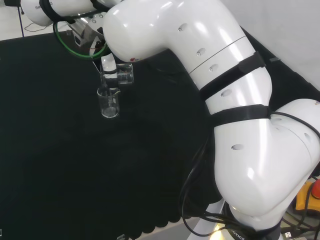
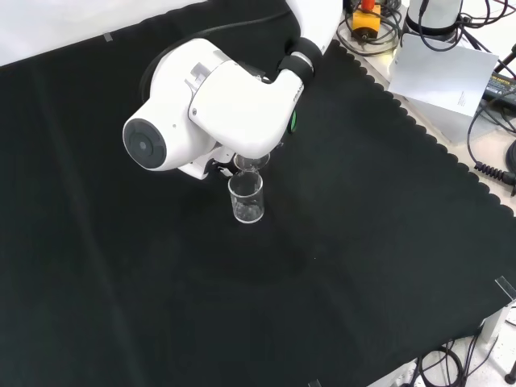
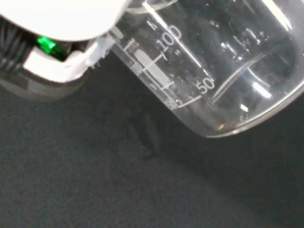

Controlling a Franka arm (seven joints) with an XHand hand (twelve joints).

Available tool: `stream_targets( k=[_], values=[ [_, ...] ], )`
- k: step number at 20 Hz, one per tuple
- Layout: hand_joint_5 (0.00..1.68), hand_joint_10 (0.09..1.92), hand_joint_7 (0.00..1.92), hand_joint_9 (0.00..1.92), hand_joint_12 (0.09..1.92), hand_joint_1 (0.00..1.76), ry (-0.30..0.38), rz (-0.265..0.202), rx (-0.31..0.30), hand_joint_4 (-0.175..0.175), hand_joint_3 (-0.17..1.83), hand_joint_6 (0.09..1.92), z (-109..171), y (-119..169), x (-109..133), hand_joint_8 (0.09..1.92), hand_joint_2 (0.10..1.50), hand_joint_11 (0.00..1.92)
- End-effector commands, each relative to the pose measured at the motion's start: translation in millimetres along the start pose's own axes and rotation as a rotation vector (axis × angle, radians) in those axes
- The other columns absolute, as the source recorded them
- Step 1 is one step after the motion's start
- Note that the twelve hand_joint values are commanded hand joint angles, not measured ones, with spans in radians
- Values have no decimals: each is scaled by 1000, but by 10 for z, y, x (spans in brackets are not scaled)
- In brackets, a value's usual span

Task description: Pour the water from the handheld beaker into the one on the table.

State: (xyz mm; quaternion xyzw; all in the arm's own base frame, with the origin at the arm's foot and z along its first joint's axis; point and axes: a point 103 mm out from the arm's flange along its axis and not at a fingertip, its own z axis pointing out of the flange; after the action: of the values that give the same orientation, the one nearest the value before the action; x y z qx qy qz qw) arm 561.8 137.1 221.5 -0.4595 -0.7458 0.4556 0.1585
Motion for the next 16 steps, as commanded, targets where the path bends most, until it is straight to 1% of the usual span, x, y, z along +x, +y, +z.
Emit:
stream_targets(
  k=[1,16],
  values=[
    [1253,87,1794,1840,683,1125,-1,1,-1,175,913,848,14,-17,-12,157,538,1401],
    [1251,87,1793,1841,681,1124,-3,-1,-8,175,913,852,21,-34,-12,159,539,1403]
  ],
)
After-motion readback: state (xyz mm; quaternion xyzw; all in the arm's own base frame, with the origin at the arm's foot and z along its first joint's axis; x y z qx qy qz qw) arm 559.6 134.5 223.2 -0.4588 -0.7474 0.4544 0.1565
